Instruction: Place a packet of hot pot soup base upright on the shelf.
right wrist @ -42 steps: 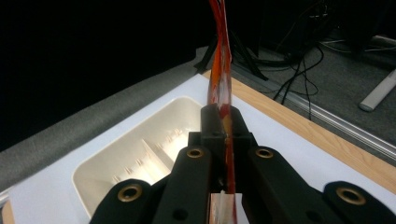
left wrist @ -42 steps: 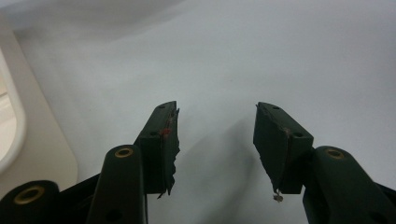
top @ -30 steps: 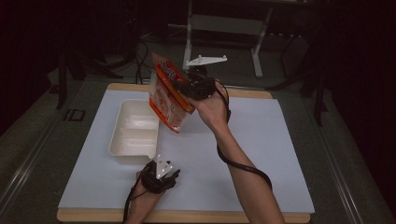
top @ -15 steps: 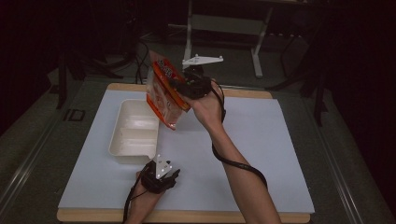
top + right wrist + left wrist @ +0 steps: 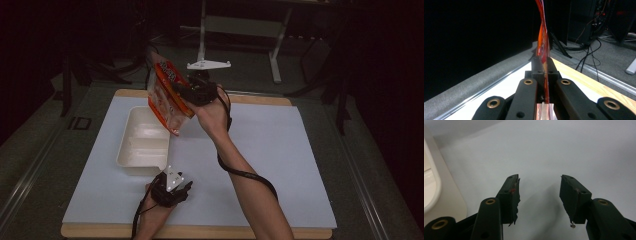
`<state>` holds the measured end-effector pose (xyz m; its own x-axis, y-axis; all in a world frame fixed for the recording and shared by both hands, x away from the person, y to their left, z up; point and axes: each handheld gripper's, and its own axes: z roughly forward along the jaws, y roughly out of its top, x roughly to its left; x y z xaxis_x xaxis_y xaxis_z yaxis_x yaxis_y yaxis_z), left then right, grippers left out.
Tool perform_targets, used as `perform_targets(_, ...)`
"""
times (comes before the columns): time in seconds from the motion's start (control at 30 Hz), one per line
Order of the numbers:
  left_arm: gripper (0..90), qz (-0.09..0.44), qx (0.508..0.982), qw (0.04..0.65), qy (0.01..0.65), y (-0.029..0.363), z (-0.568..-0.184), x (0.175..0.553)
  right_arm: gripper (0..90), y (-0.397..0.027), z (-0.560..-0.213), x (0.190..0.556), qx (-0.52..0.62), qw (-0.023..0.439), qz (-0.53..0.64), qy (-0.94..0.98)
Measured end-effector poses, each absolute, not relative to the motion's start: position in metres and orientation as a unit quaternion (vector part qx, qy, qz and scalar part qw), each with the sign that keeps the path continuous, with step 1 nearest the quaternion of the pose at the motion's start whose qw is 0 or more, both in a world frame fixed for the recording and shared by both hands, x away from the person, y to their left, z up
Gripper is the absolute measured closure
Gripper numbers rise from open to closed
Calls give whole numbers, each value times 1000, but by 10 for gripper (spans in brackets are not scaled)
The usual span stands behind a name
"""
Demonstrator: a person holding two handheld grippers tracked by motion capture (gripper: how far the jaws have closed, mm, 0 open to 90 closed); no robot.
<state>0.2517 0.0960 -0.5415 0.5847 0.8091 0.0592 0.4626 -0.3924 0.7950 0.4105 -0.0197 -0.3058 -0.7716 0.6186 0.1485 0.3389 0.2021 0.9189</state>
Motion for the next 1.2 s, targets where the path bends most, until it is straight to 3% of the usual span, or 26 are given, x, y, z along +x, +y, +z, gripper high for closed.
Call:
perform_targets(0.93, 503, 226, 803, 384, 395, 96, -541, 251, 900, 13, -333, 417, 294, 99, 563, 766)
perform_targets(1.2, 503, 227, 803, 385, 395, 97, -541, 251, 900, 17, -333, 418, 278, 121, 554, 775)
